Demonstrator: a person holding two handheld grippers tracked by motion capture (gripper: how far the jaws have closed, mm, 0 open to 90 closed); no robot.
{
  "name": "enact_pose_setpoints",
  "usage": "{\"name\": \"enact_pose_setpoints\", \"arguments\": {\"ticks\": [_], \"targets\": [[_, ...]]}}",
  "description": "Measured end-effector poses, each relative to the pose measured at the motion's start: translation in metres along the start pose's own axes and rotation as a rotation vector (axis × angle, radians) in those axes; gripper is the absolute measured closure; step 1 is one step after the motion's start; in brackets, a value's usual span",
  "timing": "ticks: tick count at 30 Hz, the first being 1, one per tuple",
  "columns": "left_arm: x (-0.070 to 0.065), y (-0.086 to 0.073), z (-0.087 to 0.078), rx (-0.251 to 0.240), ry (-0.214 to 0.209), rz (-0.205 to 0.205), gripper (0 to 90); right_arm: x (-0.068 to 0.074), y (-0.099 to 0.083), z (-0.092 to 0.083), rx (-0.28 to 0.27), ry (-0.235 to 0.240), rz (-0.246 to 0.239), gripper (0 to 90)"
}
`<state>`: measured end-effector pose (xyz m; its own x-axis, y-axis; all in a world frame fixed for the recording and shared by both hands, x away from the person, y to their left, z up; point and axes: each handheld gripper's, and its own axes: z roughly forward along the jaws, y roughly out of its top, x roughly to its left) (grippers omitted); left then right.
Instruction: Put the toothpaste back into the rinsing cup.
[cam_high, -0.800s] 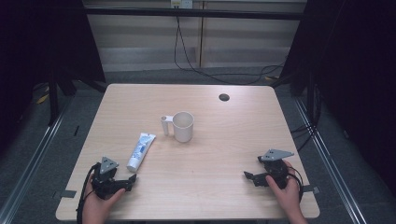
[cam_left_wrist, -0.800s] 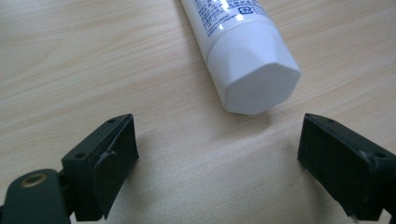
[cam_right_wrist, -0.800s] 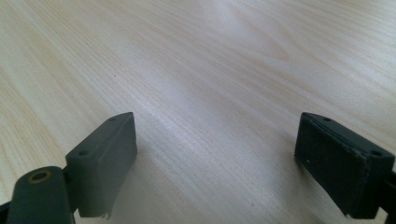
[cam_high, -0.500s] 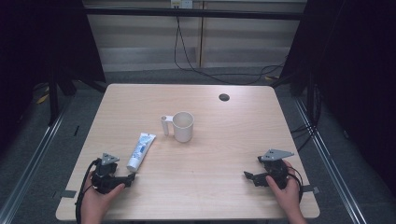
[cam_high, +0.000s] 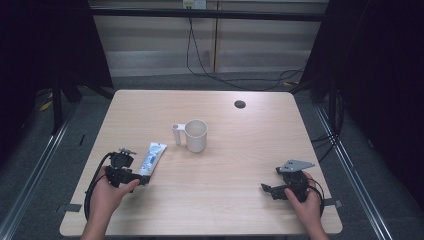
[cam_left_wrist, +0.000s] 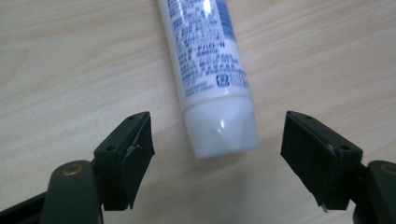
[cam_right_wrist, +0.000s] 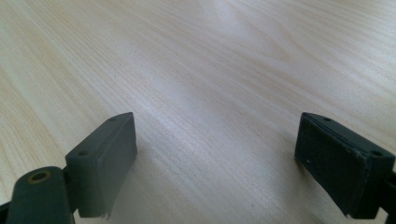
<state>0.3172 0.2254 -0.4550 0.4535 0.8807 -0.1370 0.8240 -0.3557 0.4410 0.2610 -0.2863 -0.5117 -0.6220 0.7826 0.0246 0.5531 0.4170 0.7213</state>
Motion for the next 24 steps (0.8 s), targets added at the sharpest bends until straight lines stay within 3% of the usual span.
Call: {"name": "enact_pose_setpoints", "arguments": {"ticks": [9,12,14,15,24], "targets": [[-0.003,0.034,0.013,0.047,0.011,0.0,26.3,0.0,0.0,0.0,0.003,0.0,0.001,12.2],[-0.002,0.039,0.016,0.051,-0.013,-0.022,26.3,0.0,0.0,0.0,0.004,0.001,0.0,12.2],[-0.004,0.043,0.022,0.065,0.014,-0.004,26.3,0.0,0.0,0.0,0.004,0.001,0.0,12.3],[-0.003,0.046,0.026,0.075,-0.002,-0.008,26.3,0.0,0.0,0.0,0.004,0.001,0.0,12.2],[-0.001,0.058,0.041,0.093,0.012,-0.03,27.2,0.0,0.0,0.0,0.004,0.001,0.0,12.3]]}}
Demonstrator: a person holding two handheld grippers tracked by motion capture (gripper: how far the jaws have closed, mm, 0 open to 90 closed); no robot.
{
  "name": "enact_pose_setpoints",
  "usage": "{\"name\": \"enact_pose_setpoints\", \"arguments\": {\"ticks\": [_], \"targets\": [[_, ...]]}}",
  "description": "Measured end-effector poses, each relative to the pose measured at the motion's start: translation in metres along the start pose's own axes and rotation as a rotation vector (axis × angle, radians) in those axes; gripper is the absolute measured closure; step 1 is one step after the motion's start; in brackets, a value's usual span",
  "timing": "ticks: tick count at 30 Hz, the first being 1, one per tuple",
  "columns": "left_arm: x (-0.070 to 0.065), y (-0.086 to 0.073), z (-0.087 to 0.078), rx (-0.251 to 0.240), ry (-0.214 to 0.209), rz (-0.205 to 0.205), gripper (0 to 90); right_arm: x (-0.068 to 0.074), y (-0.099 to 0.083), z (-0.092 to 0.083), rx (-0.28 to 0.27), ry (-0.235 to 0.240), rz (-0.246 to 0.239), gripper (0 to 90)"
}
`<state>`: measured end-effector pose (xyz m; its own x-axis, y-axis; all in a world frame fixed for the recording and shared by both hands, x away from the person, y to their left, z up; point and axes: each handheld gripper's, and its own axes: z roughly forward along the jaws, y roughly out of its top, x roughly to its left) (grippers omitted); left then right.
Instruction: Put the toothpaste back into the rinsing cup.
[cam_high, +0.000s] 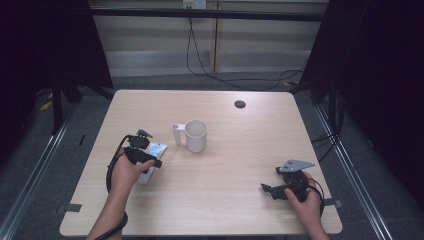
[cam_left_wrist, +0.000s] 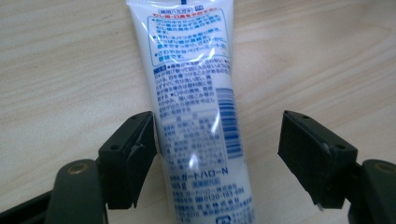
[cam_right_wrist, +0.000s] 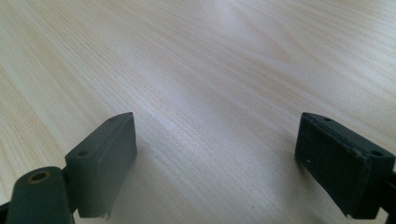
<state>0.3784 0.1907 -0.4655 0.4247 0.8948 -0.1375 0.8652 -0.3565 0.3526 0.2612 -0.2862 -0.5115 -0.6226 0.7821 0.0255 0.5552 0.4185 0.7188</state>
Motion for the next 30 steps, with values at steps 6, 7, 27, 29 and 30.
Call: {"name": "enact_pose_setpoints", "arguments": {"ticks": [6,7,27,29,30], "targets": [[0.003,0.008,0.009,0.012,0.008,-0.034,29.2,0.0,0.0,0.0,0.0,0.0,0.0,12.2],[0.003,0.009,0.011,0.01,0.009,-0.045,30.9,0.0,0.0,0.0,-0.001,0.001,-0.002,12.3],[-0.007,0.036,0.01,0.047,0.099,-0.065,66.5,-0.001,0.0,0.001,-0.002,0.007,-0.004,12.3],[-0.003,0.03,0.007,0.018,0.079,-0.083,67.1,-0.001,0.0,0.001,-0.002,0.007,-0.004,12.2],[-0.003,0.03,0.007,0.018,0.079,-0.083,67.1,-0.001,0.0,0.001,-0.002,0.007,-0.004,12.2]]}}
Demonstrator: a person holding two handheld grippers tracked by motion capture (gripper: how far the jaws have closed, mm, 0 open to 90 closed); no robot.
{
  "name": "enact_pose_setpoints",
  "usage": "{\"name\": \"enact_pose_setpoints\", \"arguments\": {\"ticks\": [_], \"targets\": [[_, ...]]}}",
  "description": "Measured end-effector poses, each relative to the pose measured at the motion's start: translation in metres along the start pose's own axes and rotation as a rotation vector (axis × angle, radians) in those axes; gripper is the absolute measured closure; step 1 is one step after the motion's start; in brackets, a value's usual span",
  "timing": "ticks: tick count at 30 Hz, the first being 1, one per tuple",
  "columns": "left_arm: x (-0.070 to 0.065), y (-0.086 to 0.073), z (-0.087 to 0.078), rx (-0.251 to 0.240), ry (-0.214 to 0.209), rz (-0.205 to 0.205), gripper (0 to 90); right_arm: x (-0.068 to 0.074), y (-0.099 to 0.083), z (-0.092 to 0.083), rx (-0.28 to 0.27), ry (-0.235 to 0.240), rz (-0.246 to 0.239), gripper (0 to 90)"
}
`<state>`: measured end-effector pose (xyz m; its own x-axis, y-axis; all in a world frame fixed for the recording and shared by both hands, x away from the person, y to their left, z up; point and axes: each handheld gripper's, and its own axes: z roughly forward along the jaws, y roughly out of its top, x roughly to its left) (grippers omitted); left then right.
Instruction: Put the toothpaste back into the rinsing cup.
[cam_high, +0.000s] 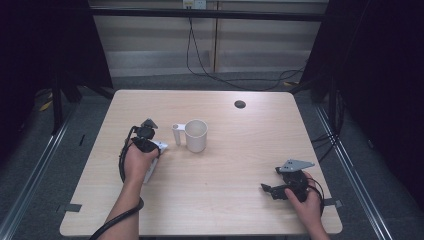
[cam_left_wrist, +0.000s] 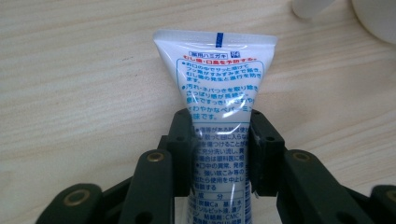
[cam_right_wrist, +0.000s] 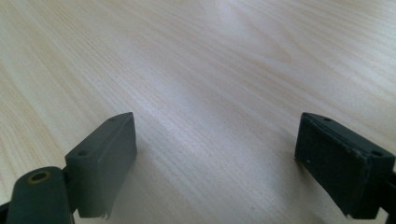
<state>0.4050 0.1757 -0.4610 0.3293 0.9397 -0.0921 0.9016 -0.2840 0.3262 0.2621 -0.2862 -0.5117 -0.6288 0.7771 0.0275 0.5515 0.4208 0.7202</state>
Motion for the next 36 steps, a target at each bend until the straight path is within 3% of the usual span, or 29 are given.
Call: {"name": "enact_pose_setpoints", "arguments": {"ticks": [4,7,18,25,27,36], "targets": [[0.004,-0.006,-0.009,-0.039,0.007,0.002,67.1,0.0,0.0,0.0,0.0,0.001,0.001,12.3],[0.01,-0.01,-0.019,-0.087,-0.044,-0.008,66.6,0.0,0.0,0.0,0.0,0.0,0.0,12.2],[0.012,-0.016,-0.039,-0.184,-0.045,0.011,66.6,0.0,0.0,0.0,0.0,0.0,0.0,12.3],[0.015,-0.019,-0.054,-0.288,-0.06,0.001,66.7,0.0,0.0,0.0,0.001,0.0,0.001,12.2],[0.014,-0.02,-0.059,-0.322,-0.06,0.019,66.6,0.0,0.0,0.0,0.0,0.0,0.0,12.3],[0.011,-0.018,-0.069,-0.345,-0.064,0.049,66.6,0.0,0.0,0.0,0.0,0.0,0.0,12.2]]}}
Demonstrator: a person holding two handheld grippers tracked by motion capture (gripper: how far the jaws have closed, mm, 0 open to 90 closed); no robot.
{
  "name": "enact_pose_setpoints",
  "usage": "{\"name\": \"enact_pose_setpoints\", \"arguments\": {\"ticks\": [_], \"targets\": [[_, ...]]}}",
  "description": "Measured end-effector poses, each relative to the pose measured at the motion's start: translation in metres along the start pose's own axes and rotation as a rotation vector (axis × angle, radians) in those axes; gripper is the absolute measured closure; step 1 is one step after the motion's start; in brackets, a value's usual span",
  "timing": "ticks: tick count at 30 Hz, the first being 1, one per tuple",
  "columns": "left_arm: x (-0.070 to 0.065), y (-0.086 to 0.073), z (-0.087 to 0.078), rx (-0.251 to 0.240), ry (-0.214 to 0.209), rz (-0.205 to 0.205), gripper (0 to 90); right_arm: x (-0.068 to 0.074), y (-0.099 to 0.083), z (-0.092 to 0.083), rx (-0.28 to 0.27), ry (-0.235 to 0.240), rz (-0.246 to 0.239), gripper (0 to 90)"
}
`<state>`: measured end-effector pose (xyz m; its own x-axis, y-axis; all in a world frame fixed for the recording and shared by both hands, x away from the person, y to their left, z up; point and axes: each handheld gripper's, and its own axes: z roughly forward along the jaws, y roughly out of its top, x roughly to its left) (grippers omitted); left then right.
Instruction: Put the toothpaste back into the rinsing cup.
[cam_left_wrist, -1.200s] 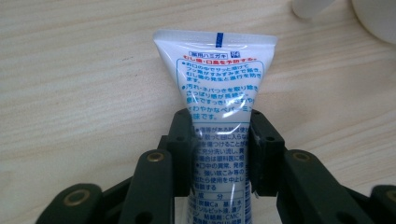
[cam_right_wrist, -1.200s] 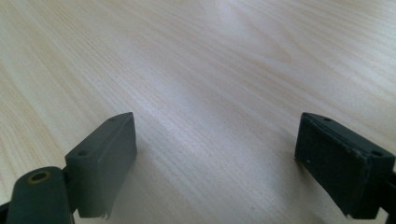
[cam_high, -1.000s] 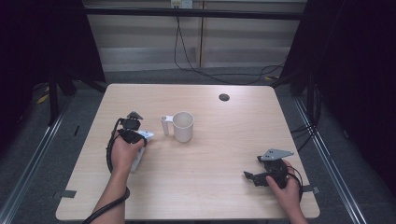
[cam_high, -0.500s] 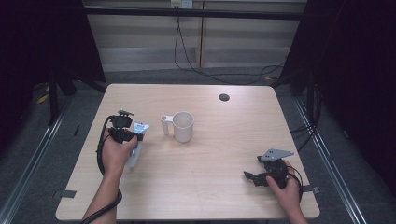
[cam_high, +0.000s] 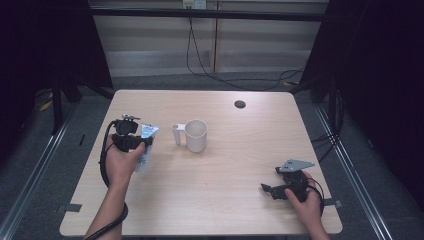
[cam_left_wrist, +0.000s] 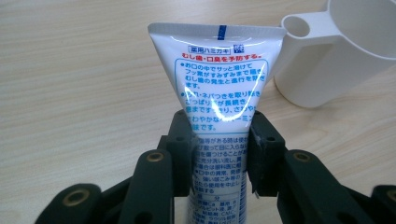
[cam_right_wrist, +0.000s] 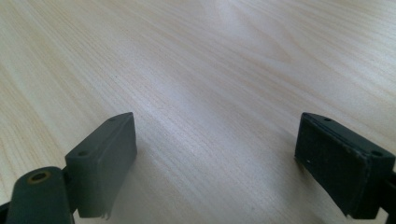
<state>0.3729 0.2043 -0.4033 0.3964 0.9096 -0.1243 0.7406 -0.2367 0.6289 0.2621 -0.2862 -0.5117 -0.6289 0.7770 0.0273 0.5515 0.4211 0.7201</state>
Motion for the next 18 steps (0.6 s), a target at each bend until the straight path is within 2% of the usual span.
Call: {"name": "enact_pose_setpoints", "arguments": {"ticks": [9,11,18], "targets": [[-0.006,0.009,-0.01,-0.026,-0.045,0.002,66.6,0.0,0.0,0.0,0.0,0.0,0.0,12.2],[-0.009,0.012,-0.014,-0.041,-0.044,0.02,66.6,0.0,0.0,0.0,0.0,0.0,0.001,12.2],[-0.015,0.017,-0.023,-0.125,-0.07,0.015,67.1,0.0,0.0,0.0,0.0,0.0,0.001,12.2]]}}
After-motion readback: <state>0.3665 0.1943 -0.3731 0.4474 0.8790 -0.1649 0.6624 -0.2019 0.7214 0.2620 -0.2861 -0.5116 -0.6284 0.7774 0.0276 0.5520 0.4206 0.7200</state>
